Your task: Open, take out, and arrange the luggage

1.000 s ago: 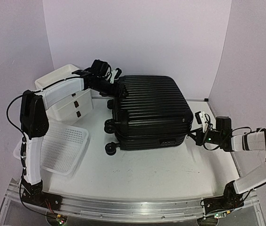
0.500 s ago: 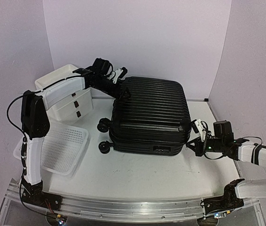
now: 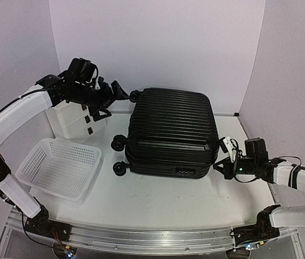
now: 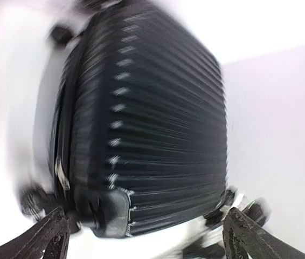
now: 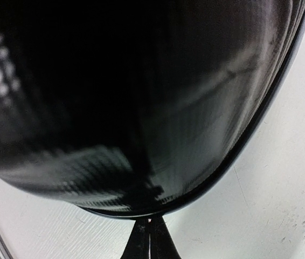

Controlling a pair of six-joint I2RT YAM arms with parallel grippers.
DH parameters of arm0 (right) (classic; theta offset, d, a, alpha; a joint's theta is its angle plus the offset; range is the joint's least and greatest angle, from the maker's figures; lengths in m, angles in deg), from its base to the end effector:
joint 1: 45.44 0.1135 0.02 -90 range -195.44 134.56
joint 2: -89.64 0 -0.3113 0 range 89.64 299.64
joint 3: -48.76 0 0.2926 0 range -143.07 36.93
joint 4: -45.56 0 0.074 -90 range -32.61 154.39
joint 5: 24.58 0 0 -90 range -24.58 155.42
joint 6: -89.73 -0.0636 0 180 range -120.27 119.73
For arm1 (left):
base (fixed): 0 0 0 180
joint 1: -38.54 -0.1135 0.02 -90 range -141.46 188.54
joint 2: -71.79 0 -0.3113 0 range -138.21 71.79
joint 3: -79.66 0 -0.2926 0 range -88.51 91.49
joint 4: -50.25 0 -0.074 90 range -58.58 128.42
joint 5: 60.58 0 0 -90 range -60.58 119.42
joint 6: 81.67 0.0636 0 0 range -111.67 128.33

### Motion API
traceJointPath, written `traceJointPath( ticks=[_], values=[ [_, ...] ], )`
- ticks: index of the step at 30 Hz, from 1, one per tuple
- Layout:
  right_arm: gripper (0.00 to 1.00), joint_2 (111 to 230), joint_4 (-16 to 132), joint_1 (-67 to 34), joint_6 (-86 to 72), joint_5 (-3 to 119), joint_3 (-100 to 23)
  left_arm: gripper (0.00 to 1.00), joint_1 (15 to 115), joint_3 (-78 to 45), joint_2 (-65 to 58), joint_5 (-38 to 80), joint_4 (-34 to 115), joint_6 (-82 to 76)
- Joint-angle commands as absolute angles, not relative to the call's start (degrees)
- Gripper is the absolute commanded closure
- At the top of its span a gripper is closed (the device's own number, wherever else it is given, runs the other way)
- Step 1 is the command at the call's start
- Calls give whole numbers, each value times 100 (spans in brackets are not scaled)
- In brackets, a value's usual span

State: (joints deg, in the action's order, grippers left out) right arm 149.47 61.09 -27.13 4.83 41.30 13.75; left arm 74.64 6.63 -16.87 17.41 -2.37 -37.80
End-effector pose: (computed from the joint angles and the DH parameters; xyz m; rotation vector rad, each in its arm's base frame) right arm 0.2100 0.0969 0.1743 -0.6772 2.1677 0.5999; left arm 0.3178 -0.2481 0.4399 -0.0752 2.3494 -1.0012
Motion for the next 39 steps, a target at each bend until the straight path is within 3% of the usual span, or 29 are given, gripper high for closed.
traceJointPath(
  ticks=[1, 6, 12, 24, 29, 31, 35, 39],
  values=[
    [100, 14858, 5934, -2653, 662, 3616, 1035, 1, 7442, 354, -1917, 1875, -844, -7104],
    [100, 14776, 5958, -2646, 784, 3584, 1018, 1, 7694, 168, -2020, 2412, -970, -8668],
    [100, 14719, 5959, -2645, 815, 3537, 1106, 1, 7921, 218, -2481, 2390, -982, -9358],
    [100, 14425, 6003, -2649, 861, 3505, 1239, 14, 8199, 61, -2522, 2619, -1290, -9934],
    [100, 14461, 5984, -2650, 843, 3501, 1228, 6, 8205, -46, -2534, 2791, -1291, -9996],
    [100, 14479, 5978, -2650, 828, 3509, 1224, 7, 8205, -29, -2598, 2811, -1274, -10000],
    [100, 14468, 5958, -2645, 800, 3500, 1240, 18, 8206, 178, -2890, 2689, -1229, -9910],
    [100, 14367, 6026, -2645, 790, 3584, 1254, 43, 8205, 226, -3032, 2679, -1161, -9801]
  ],
)
